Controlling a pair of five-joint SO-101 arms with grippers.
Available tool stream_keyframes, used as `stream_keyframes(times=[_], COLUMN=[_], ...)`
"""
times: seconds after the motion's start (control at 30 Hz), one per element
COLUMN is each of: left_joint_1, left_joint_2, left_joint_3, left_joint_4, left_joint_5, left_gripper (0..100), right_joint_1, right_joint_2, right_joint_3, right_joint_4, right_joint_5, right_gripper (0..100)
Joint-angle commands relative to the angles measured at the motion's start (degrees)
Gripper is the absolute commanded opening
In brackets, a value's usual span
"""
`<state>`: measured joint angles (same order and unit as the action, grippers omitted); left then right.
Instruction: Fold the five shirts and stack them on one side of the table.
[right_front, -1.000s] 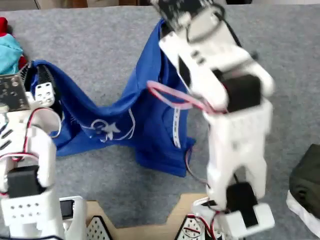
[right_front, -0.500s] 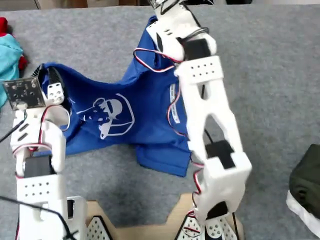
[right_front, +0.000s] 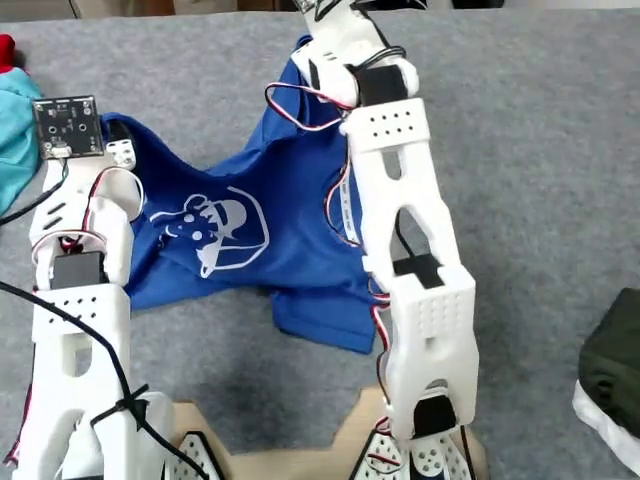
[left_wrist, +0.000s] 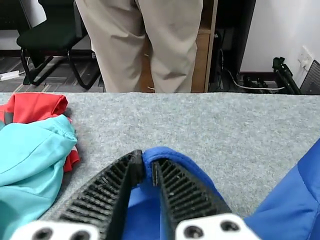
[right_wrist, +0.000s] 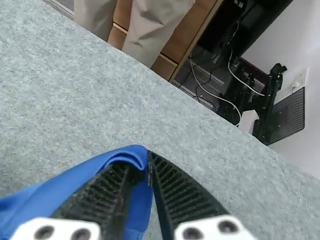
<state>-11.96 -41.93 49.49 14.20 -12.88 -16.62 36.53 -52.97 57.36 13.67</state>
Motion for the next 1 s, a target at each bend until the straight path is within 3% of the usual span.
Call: stream_keyframes(times=[0.0,0.23,0.6,0.97], left_joint_1=[-0.4,-0.5,-0.9,-4.4], left_joint_2=[0.4,3.3,20.2,36.4], left_joint_3=[-3.8,-5.5,-14.5,-47.5], left_joint_4=[-1.0,-1.0,-0.9,12.7], left_joint_5=[-0.5,-0.5,-0.4,-0.4], left_gripper=[2,2,2,2], right_joint_1=[1.5,1.8,1.7,1.7], right_joint_2=[-0.2,-0.3,3.4,2.5], right_joint_3=[-4.2,-4.4,-4.4,-12.4], right_joint_4=[0.4,0.1,-3.3,-8.6], right_joint_5=[-0.6,-0.6,-0.6,-0.7], right_gripper=[0.5,0.5,0.5,0.5])
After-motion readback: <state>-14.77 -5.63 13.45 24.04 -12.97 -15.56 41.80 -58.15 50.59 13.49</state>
